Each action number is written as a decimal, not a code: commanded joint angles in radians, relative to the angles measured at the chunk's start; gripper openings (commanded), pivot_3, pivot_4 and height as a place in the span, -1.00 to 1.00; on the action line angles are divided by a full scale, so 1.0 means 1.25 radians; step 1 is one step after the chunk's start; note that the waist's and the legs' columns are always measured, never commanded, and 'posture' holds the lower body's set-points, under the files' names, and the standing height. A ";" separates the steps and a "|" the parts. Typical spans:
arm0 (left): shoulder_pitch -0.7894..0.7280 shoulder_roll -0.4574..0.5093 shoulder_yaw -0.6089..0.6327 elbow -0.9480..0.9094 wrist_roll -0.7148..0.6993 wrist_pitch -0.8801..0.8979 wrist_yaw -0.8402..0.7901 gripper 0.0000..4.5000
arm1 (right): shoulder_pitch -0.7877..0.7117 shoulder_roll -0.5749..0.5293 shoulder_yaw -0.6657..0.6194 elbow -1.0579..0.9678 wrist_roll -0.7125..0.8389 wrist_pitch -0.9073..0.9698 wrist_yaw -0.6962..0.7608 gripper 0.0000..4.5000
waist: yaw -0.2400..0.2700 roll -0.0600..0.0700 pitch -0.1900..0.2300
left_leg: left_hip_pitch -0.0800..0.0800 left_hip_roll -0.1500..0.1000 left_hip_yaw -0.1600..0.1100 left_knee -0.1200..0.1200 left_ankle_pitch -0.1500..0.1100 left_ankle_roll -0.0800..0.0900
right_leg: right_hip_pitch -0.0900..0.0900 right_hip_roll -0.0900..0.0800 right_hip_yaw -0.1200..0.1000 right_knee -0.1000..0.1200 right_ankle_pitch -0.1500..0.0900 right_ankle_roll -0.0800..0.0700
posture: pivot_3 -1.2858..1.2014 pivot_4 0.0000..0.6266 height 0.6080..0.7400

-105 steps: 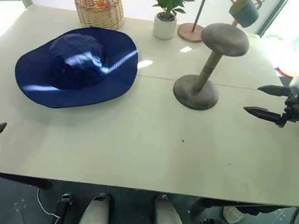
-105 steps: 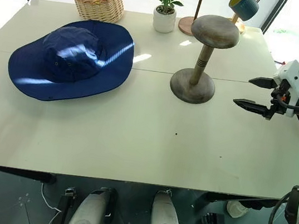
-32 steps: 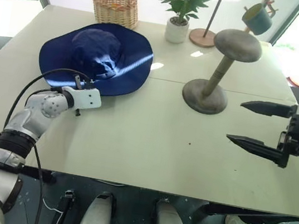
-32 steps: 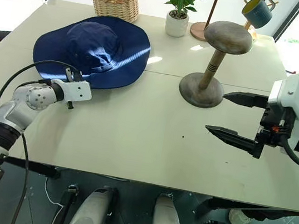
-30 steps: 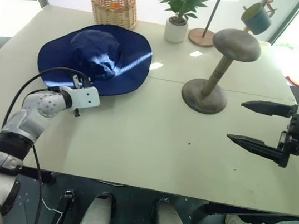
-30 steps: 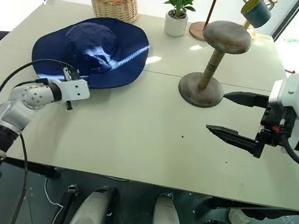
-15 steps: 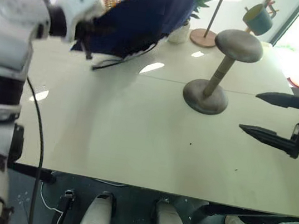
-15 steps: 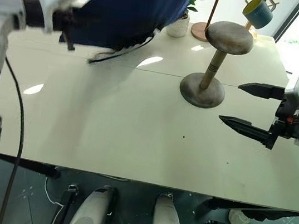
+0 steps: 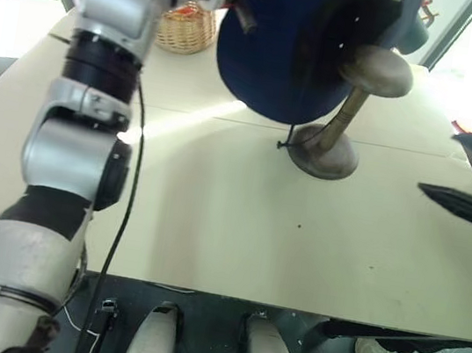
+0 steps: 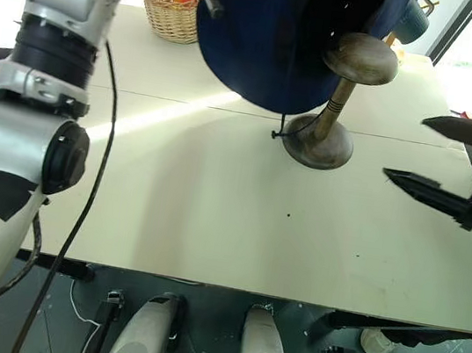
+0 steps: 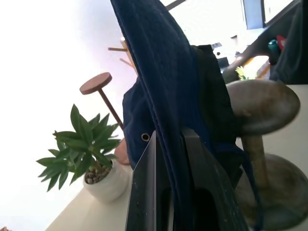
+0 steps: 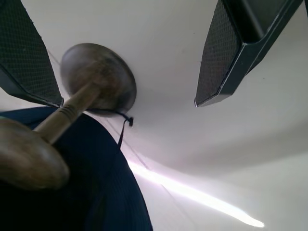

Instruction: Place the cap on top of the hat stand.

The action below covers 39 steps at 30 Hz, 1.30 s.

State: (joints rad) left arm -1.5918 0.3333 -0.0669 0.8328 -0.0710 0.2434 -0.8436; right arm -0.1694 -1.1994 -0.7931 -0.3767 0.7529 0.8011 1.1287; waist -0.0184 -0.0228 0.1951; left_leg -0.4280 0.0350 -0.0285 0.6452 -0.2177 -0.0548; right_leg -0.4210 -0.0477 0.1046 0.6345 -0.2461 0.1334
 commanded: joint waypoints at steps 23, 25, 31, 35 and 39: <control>0.240 0.062 -0.336 0.006 0.563 -0.830 0.266 -0.99 | 0.191 0.035 -0.374 -0.056 -0.001 0.178 -0.019 1.00 | 0.010 0.001 0.000 | -0.001 -0.001 0.001 0.001 0.000 0.000 | 0.000 0.000 0.002 -0.001 0.000 0.001 | 0.03 -0.52 1.00; 0.233 0.042 -0.329 0.033 0.565 -0.806 0.304 -0.99 | 0.191 0.031 -0.374 -0.054 0.000 0.178 -0.022 1.00 | 0.010 0.001 0.000 | -0.002 -0.001 0.001 0.002 0.000 0.000 | 0.000 0.000 0.002 -0.001 0.000 0.001 | 0.03 -0.52 1.00; 0.243 -0.031 -0.229 0.020 0.378 -0.710 0.232 -0.99 | 0.190 0.022 -0.362 -0.042 -0.006 0.166 -0.024 1.00 | 0.002 0.001 0.000 | -0.002 -0.001 0.000 0.001 0.000 0.001 | 0.000 0.000 0.002 -0.001 0.000 0.001 | 0.03 -0.52 1.00; 0.252 -0.034 -0.195 -0.052 0.304 -0.716 0.193 -0.99 | 0.186 0.018 -0.349 -0.030 -0.008 0.156 -0.025 1.00 | 0.001 0.001 0.000 | -0.002 -0.001 0.000 0.001 0.000 0.001 | 0.000 0.000 0.002 -0.001 0.000 0.001 | 0.03 -0.52 1.00; 0.265 -0.024 -0.160 -0.120 0.231 -0.674 0.147 -0.99 | 0.183 0.018 -0.336 -0.026 -0.008 0.145 -0.026 1.00 | 0.002 0.001 0.000 | -0.002 -0.001 0.000 0.001 0.000 0.001 | 0.000 0.000 0.002 -0.001 0.000 0.001 | 0.03 -0.52 1.00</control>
State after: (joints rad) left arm -1.2548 0.2963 -0.3208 0.7386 0.2816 -0.6250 -0.6485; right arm 0.0704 -1.1587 -1.1933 -0.4082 0.7470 1.0019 1.1014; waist -0.0165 -0.0212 0.1949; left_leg -0.4300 0.0334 -0.0283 0.6463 -0.2182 -0.0541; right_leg -0.4213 -0.0479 0.1072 0.6334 -0.2457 0.1348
